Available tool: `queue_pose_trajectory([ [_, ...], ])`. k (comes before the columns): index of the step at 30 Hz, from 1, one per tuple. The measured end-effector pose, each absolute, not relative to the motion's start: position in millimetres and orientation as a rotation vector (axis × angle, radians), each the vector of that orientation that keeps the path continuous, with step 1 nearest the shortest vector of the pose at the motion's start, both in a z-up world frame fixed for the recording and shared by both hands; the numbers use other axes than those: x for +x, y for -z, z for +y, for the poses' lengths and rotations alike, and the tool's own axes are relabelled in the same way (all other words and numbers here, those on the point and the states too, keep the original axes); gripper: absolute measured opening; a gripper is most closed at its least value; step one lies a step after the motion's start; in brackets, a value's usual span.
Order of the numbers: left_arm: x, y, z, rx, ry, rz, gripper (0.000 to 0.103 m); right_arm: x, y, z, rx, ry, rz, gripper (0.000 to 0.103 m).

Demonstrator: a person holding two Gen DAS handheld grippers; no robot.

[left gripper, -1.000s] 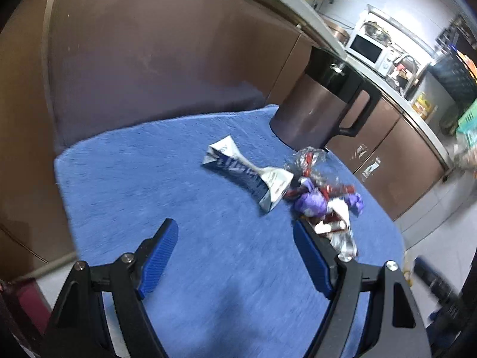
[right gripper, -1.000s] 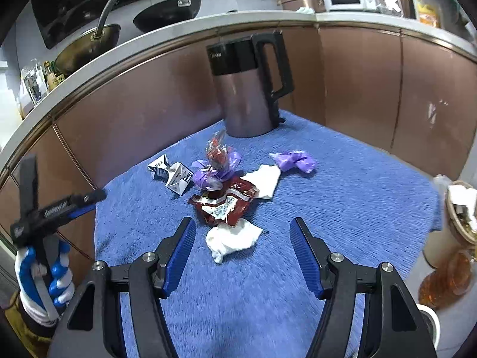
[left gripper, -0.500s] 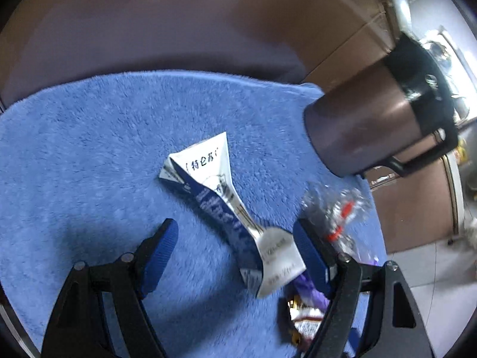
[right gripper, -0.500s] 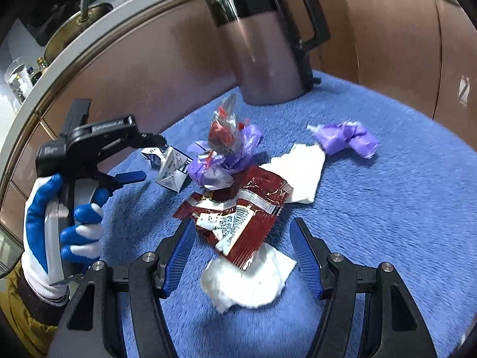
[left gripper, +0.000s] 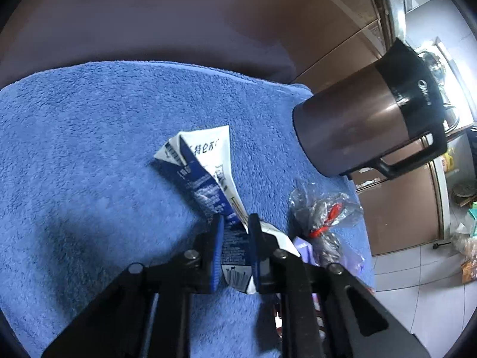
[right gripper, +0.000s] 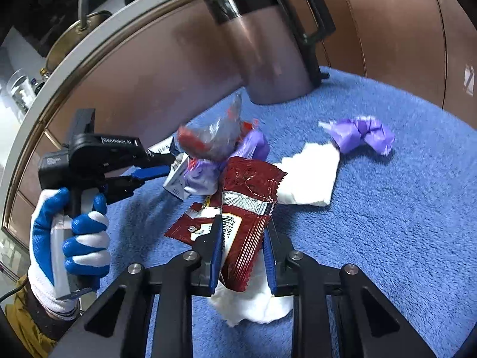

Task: Collect trash
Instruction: 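Grasp the white-blue milk carton with the left gripper while the right grasps the red-brown wrapper, then carry the carton and red-brown wrapper with both grippers over the bin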

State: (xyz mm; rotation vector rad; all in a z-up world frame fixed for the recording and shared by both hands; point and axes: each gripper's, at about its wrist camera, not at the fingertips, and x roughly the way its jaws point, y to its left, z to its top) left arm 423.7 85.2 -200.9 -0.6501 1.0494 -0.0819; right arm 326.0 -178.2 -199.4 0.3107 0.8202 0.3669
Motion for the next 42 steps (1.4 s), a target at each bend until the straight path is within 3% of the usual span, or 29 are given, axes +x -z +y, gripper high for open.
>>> queue_pose_trajectory([
  [2, 415, 196, 88, -0.642, 0.095, 1.038, 0.003, 319, 193, -174, 0.292, -0.375, 0.807, 0.021],
  [4, 405, 191, 92, -0.643, 0.114, 1.029, 0.002, 314, 187, -170, 0.281, -0.383, 0.793, 0.020],
  [16, 354, 154, 109, -0.666, 0.196, 0.954, 0.005, 253, 142, -160, 0.253, -0.396, 0.703, 0.020],
  [18, 359, 155, 107, -0.669, 0.193, 0.967, 0.010, 249, 140, -163, 0.257, -0.395, 0.697, 0.020],
  [20, 369, 159, 101, -0.659, 0.174, 0.975, 0.044, 245, 140, -168, 0.264, -0.390, 0.691, 0.020],
  [22, 380, 164, 97, -0.648, 0.136, 0.975, 0.052, 242, 140, -174, 0.269, -0.386, 0.684, 0.020],
  [28, 412, 181, 80, -0.586, 0.061, 1.035, 0.049, 243, 139, -185, 0.264, -0.373, 0.668, 0.020],
  [35, 442, 209, 72, -0.564, -0.013, 1.127, 0.032, 247, 145, -195, 0.272, -0.358, 0.672, 0.020],
  [42, 426, 209, 86, -0.650, 0.091, 1.080, 0.022, 237, 144, -202, 0.286, -0.348, 0.667, 0.020],
])
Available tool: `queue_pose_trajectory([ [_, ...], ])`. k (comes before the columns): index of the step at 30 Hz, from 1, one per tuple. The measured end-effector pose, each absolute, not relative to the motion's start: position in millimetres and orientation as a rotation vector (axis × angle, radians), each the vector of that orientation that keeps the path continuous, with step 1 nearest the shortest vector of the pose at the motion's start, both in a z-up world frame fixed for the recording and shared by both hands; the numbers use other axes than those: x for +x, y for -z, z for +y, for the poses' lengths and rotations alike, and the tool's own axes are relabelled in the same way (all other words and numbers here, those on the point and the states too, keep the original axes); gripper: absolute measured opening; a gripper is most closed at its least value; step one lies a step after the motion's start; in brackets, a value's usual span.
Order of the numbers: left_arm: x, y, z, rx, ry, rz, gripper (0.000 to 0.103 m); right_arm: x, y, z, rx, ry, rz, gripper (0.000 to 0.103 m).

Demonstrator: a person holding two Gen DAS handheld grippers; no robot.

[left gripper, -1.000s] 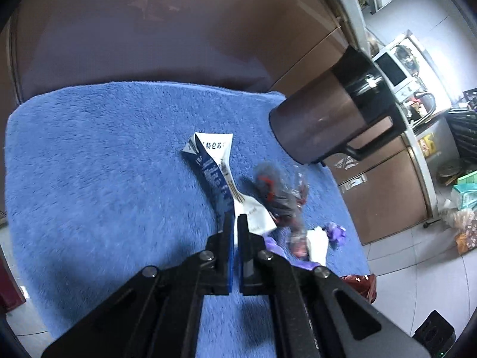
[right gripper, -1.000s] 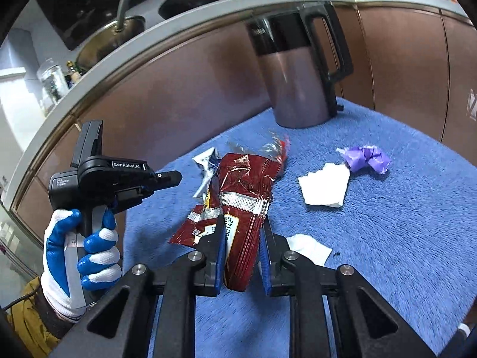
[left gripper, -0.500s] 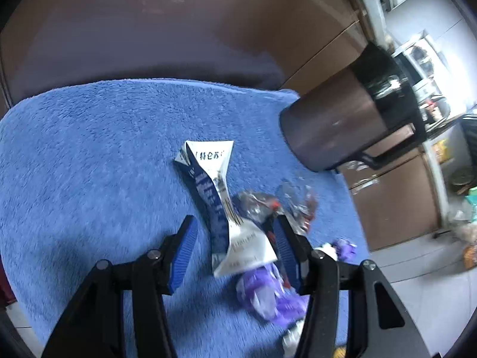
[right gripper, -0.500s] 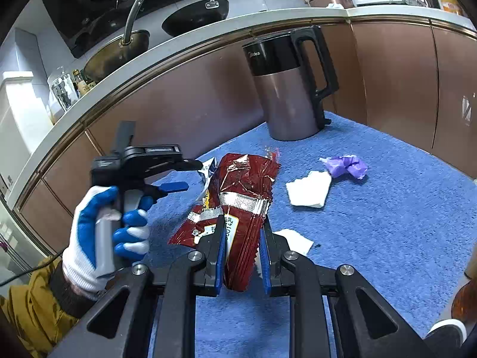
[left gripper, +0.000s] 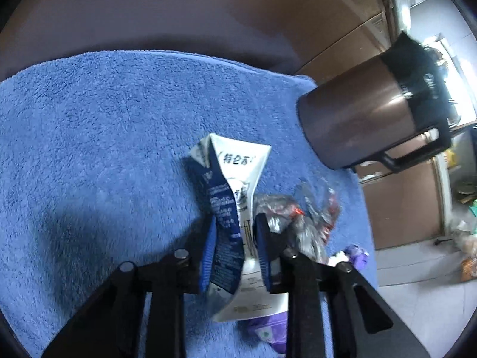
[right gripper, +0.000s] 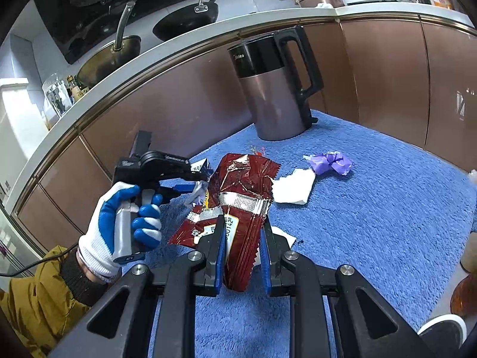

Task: Collect trash
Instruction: 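Carry the carton and red-brown wrapper with both grippers over the bin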

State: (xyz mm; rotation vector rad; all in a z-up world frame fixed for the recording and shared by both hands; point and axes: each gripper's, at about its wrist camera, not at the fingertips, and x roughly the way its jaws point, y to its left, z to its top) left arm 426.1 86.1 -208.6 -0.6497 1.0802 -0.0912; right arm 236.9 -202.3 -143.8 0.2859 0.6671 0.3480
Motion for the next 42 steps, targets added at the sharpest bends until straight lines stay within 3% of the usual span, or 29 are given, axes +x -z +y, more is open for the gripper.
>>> queue_pose_trajectory([
  [12, 341, 149, 121, -0.653, 0.194, 0.927, 0.021, 191, 115, -200, 0.282, -0.353, 0.599, 0.020],
  [23, 241, 47, 108, -0.513, 0.355, 0.695, 0.021, 118, 69, -221, 0.269, -0.299, 0.466, 0.020],
  [33, 182, 27, -28, -0.320, 0.725, 0.740, 0.021, 30, 60, -307, 0.315, -0.018, 0.405, 0.020],
  [42, 146, 85, -227, -0.093, 0.987, 0.951, 0.021, -24, 137, -408, 0.425, 0.350, 0.569, 0.020],
])
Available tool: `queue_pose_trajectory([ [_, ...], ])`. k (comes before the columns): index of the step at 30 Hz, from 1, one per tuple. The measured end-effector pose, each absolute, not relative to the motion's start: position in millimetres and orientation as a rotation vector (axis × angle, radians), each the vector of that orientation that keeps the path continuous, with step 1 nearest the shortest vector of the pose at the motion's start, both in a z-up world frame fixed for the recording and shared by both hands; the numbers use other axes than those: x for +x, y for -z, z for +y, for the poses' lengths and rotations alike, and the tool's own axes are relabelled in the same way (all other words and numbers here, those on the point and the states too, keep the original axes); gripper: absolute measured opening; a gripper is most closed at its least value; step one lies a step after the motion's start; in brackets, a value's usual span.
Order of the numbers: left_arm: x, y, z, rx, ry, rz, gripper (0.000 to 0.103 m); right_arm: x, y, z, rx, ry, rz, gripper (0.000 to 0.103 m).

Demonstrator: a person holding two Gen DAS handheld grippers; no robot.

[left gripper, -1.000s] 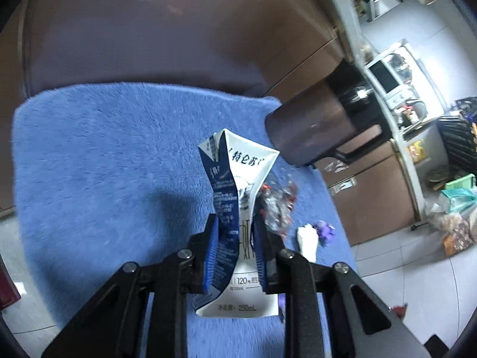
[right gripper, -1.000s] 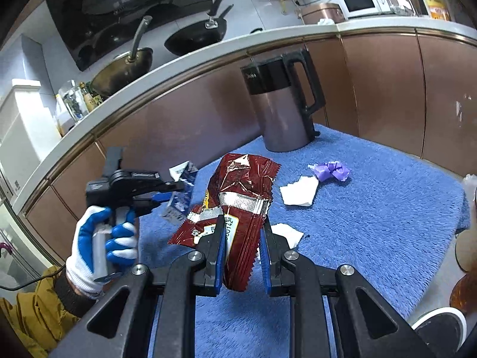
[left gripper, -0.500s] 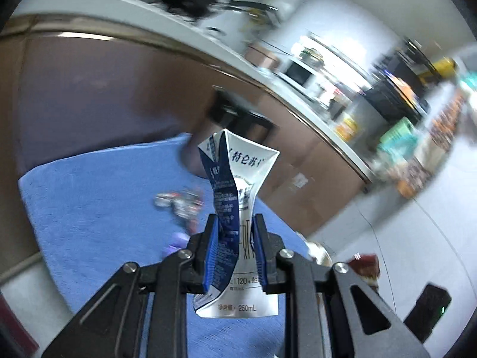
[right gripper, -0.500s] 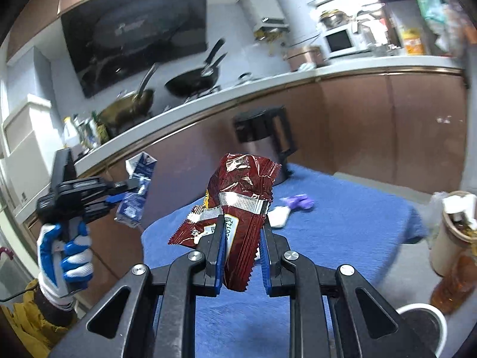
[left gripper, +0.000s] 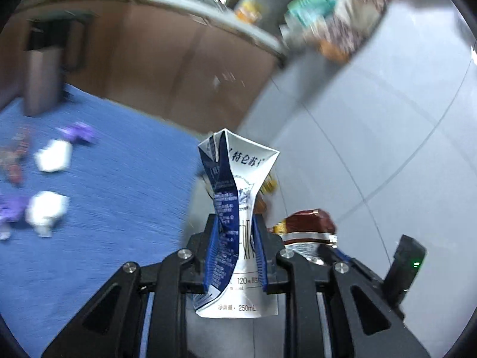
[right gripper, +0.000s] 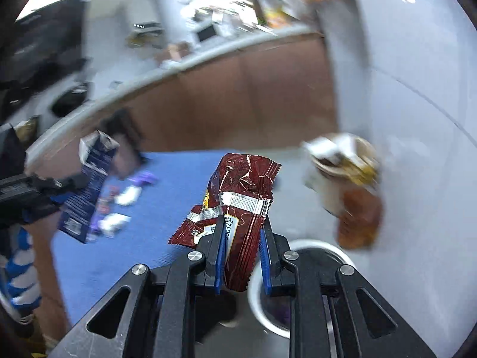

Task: Collect trash
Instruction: 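Carry the carton and red-brown wrapper with both grippers over the bin, then open both grippers to drop the carton and wrapper into the bin, then move both grippers back toward the remaining trash on the towel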

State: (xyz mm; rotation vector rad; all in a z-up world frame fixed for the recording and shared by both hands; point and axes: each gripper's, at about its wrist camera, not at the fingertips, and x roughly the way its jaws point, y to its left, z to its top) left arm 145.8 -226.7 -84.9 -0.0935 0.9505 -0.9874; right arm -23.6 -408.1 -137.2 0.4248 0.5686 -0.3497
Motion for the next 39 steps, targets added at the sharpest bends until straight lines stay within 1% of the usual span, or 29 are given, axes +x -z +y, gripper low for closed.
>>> queue_pose_trajectory([
  [7, 132, 149, -339, 0.051, 1.028, 1.089, 0.021, -31, 213, -458, 0.522, 0.476, 0.718, 0.020],
  [12, 130, 184, -380, 0.093, 1.032, 1.163, 0.022, -27, 243, -477, 0.564, 0.503, 0.772, 0.021],
  [13, 130, 189, -385, 0.097, 1.027, 1.168, 0.023, -26, 248, -479, 0.568, 0.508, 0.782, 0.022],
  [14, 130, 194, -390, 0.100, 1.029, 1.175, 0.024, -25, 253, -482, 0.574, 0.518, 0.796, 0.025],
  [15, 130, 198, -394, 0.100, 1.038, 1.185, 0.025, -23, 258, -485, 0.578, 0.529, 0.806, 0.025],
  [16, 129, 201, -398, 0.095, 1.048, 1.197, 0.031, -22, 263, -487, 0.585, 0.538, 0.815, 0.025],
  [17, 131, 204, -400, 0.090, 1.051, 1.202, 0.040, -21, 268, -489, 0.591, 0.541, 0.823, 0.032],
  [18, 135, 203, -400, 0.085, 1.053, 1.204, 0.044, -21, 271, -490, 0.596, 0.543, 0.828, 0.038],
  [19, 134, 202, -401, 0.082, 1.057, 1.197, 0.049, -20, 274, -492, 0.601, 0.549, 0.833, 0.048],
  [20, 133, 201, -400, 0.082, 1.060, 1.191, 0.051, -21, 276, -493, 0.605, 0.555, 0.834, 0.051],
  [24, 133, 189, -389, 0.073, 1.064, 1.152, 0.052, -21, 277, -491, 0.602, 0.563, 0.839, 0.051],
  [29, 134, 155, -358, 0.050, 1.037, 1.011, 0.052, -21, 261, -484, 0.569, 0.566, 0.809, 0.051],
  [34, 133, 111, -308, -0.005, 0.967, 0.809, 0.052, -12, 228, -465, 0.483, 0.549, 0.754, 0.051],
  [39, 132, 72, -248, -0.055, 0.851, 0.625, 0.052, -1, 181, -431, 0.394, 0.496, 0.677, 0.053],
])
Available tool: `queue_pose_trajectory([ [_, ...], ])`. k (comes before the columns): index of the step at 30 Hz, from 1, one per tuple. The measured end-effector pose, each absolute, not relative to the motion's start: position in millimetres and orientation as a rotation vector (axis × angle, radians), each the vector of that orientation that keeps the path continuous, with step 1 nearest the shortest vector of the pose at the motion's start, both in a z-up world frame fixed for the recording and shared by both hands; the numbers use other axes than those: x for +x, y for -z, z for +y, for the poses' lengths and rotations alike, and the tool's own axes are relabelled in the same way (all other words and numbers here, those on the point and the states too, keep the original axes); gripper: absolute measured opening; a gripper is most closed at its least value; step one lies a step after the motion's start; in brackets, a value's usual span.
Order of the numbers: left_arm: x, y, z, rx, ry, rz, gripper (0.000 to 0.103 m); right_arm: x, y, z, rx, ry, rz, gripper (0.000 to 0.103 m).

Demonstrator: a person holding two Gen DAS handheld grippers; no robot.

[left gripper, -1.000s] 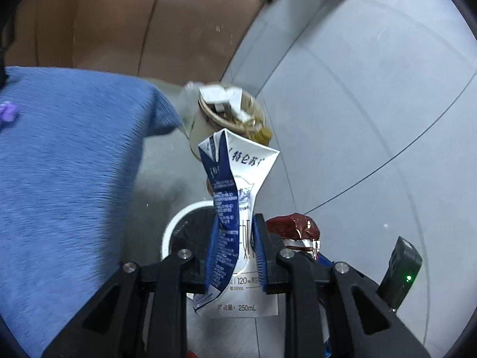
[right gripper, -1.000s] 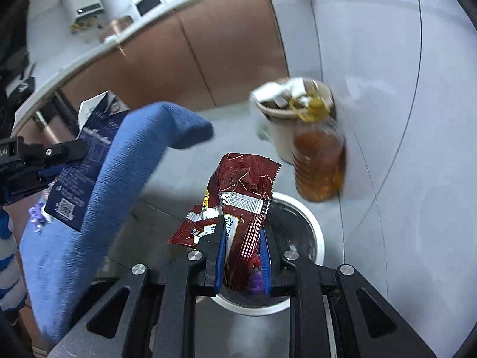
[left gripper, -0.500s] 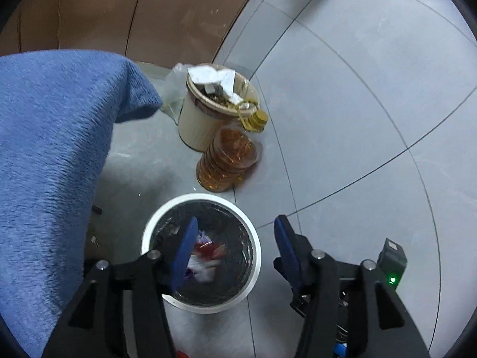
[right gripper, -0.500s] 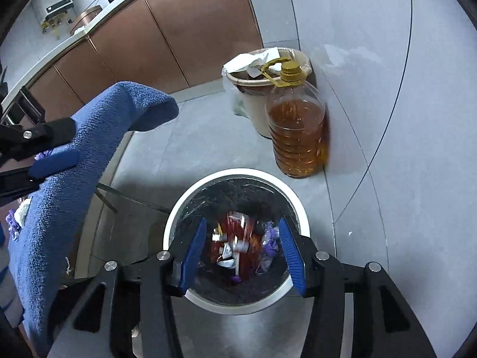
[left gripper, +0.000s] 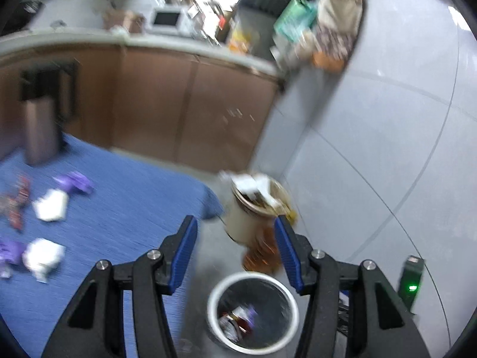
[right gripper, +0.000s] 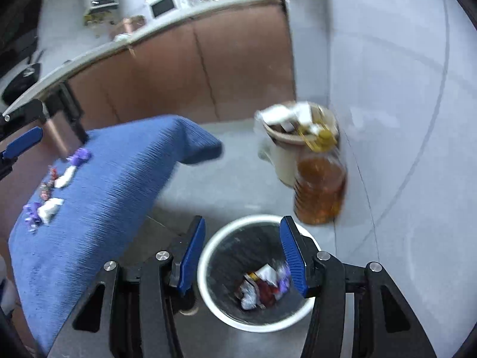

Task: Collect trash
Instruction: 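Move both grippers back toward the remaining trash on the towel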

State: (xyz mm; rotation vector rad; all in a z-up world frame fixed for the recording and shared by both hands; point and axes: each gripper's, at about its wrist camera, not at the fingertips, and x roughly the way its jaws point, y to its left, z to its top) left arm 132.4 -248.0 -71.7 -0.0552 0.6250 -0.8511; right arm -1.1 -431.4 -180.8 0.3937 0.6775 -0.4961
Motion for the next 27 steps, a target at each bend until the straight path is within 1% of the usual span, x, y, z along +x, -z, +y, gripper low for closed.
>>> queue_pose_trajectory([
  [4, 134, 44, -195, -0.075, 0.766, 0.547, 0.052, 7, 143, -401, 0.337, 0.435, 0.610, 0.055],
  [5, 135, 38, -180, -0.082, 0.744, 0.534, 0.055, 8, 133, -393, 0.322, 0.417, 0.591, 0.055],
  [9, 132, 9, -115, -0.109, 0.635, 0.459, 0.061, 15, 94, -360, 0.274, 0.332, 0.522, 0.056],
  [11, 126, -2, -83, -0.107, 0.557, 0.411, 0.071, 18, 76, -344, 0.248, 0.293, 0.491, 0.059],
  [13, 121, -10, -54, -0.105, 0.468, 0.366, 0.076, 21, 60, -326, 0.222, 0.256, 0.465, 0.061],
  [16, 112, -19, -12, -0.122, 0.355, 0.327, 0.077, 24, 42, -298, 0.184, 0.192, 0.431, 0.065],
  [19, 99, -21, 21, -0.123, 0.263, 0.307, 0.080, 27, 28, -271, 0.154, 0.125, 0.407, 0.077],
  [22, 86, -18, 53, -0.134, 0.188, 0.288, 0.080, 25, 19, -248, 0.122, 0.078, 0.384, 0.081],
  [24, 80, -17, 66, -0.149, 0.163, 0.293, 0.080, 23, 12, -233, 0.097, 0.058, 0.370, 0.086],
  [27, 72, -14, 84, -0.171, 0.116, 0.289, 0.081, 18, 6, -216, 0.071, 0.036, 0.351, 0.090],
])
